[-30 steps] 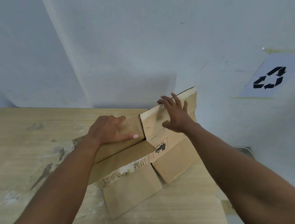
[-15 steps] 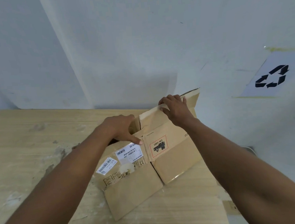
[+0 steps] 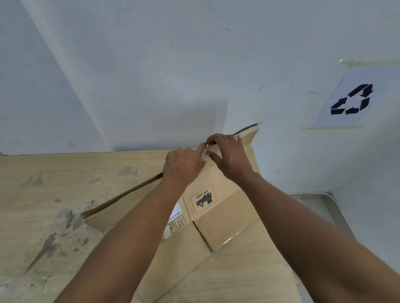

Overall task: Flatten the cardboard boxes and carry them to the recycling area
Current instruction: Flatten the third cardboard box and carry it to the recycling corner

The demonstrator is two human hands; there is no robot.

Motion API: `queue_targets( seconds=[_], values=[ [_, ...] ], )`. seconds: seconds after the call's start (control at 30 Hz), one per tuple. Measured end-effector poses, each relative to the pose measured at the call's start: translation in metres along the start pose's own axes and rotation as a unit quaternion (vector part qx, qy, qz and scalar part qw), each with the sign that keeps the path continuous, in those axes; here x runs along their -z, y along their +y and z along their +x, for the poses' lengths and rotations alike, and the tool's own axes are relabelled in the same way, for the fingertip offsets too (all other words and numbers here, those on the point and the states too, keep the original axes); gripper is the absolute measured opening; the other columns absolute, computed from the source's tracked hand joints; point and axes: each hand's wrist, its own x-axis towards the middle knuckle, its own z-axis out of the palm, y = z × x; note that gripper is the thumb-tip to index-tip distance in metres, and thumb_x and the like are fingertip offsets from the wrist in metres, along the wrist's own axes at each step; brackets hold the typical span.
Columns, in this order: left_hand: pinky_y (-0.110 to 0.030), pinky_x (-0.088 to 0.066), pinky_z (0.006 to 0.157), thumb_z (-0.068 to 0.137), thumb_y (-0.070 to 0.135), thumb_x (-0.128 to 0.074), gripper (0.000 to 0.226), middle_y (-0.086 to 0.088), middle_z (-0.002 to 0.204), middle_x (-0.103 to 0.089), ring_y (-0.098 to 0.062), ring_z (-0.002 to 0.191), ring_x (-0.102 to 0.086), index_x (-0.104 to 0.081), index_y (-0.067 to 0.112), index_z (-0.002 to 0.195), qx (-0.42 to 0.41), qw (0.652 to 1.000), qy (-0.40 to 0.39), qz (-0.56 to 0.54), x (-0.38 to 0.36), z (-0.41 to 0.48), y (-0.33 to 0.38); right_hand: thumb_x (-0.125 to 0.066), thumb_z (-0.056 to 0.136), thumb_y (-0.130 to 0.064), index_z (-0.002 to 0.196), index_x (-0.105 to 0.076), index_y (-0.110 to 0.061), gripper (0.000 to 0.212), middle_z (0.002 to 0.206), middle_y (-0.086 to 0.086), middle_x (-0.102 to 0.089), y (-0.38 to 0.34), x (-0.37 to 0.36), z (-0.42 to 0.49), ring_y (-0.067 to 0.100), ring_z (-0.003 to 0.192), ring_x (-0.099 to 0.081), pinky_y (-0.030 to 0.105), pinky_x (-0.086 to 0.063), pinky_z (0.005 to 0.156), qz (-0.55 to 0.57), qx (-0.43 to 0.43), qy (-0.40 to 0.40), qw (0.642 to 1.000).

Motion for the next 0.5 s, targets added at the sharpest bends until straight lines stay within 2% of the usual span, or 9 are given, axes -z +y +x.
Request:
queue_targets(
  seconds=[0.1, 0.2, 0.27, 0.33, 0.4, 0.47, 0.5],
  values=[
    [-0.03, -0.035, 0.052, 0.103, 0.04, -0.044, 0.039, -0.001, 0.079, -0.069, -0.023, 0.061, -0.062, -0.037, 0.033, 0.141, -0.051, 0.998, 0.011, 0.03, -0.003, 0.006, -0.004, -0.066, 0.09, -0.031, 0.134, -0.046, -0.024, 0.049, 0.139, -0.005, -0.05, 0.007, -0.001, -0.013, 0.017, 0.132, -0.045, 0.055, -0.023, 0.118, 0.052, -0.012, 0.073, 0.996],
    [-0.031, -0.04, 0.057, 0.102, 0.042, -0.048, 0.036, -0.004, 0.082, -0.071, -0.028, 0.07, -0.067, -0.044, 0.034, 0.137, -0.058, 0.998, 0.016, 0.007, 0.006, 0.009, -0.008, -0.072, 0.084, -0.033, 0.145, -0.035, -0.016, 0.073, 0.154, 0.004, -0.032, 0.01, -0.011, -0.038, 0.021, 0.147, -0.027, 0.037, -0.019, 0.116, 0.101, -0.105, 0.18, 0.973],
    [-0.032, -0.038, 0.065, 0.101, 0.045, -0.047, 0.038, -0.009, 0.092, -0.072, -0.033, 0.082, -0.068, -0.045, 0.036, 0.137, -0.052, 0.997, 0.015, -0.058, 0.02, 0.014, -0.015, -0.073, 0.084, -0.037, 0.149, -0.027, -0.012, 0.083, 0.157, 0.009, -0.027, 0.014, -0.027, -0.062, 0.026, 0.149, -0.023, 0.044, -0.023, 0.117, 0.127, -0.196, 0.205, 0.95],
    [-0.034, -0.038, 0.071, 0.1, 0.048, -0.047, 0.038, -0.009, 0.095, -0.071, -0.032, 0.086, -0.067, -0.046, 0.038, 0.136, -0.048, 0.99, 0.015, -0.133, 0.037, 0.019, -0.029, -0.075, 0.083, -0.045, 0.152, -0.017, -0.014, 0.095, 0.16, 0.01, -0.021, 0.02, -0.04, -0.08, 0.031, 0.148, -0.025, 0.058, -0.027, 0.116, 0.161, -0.317, 0.169, 0.919],
    [-0.033, -0.043, 0.073, 0.099, 0.051, -0.049, 0.038, -0.003, 0.092, -0.07, -0.027, 0.081, -0.066, -0.049, 0.038, 0.135, -0.055, 0.979, 0.029, -0.193, 0.058, 0.021, -0.045, -0.073, 0.081, -0.056, 0.157, -0.001, -0.021, 0.11, 0.165, 0.008, -0.009, 0.022, -0.043, -0.089, 0.035, 0.15, -0.022, 0.063, -0.023, 0.116, 0.263, -0.453, 0.088, 0.847],
    [-0.032, -0.049, 0.072, 0.097, 0.053, -0.051, 0.036, 0.003, 0.092, -0.071, -0.022, 0.078, -0.065, -0.052, 0.038, 0.13, -0.056, 0.964, 0.043, -0.256, 0.077, 0.019, -0.059, -0.069, 0.08, -0.066, 0.158, 0.008, -0.024, 0.117, 0.167, 0.008, -0.003, 0.021, -0.042, -0.091, 0.036, 0.15, -0.023, 0.056, -0.024, 0.119, 0.387, -0.536, 0.05, 0.749],
    [-0.033, -0.051, 0.074, 0.096, 0.054, -0.053, 0.034, 0.006, 0.093, -0.071, -0.019, 0.078, -0.066, -0.054, 0.04, 0.127, -0.053, 0.954, 0.048, -0.292, 0.086, 0.017, -0.065, -0.065, 0.08, -0.071, 0.158, 0.009, -0.024, 0.117, 0.167, 0.008, -0.006, 0.023, -0.042, -0.091, 0.035, 0.149, -0.025, 0.052, -0.026, 0.118, 0.426, -0.55, 0.046, 0.717]
  ],
)
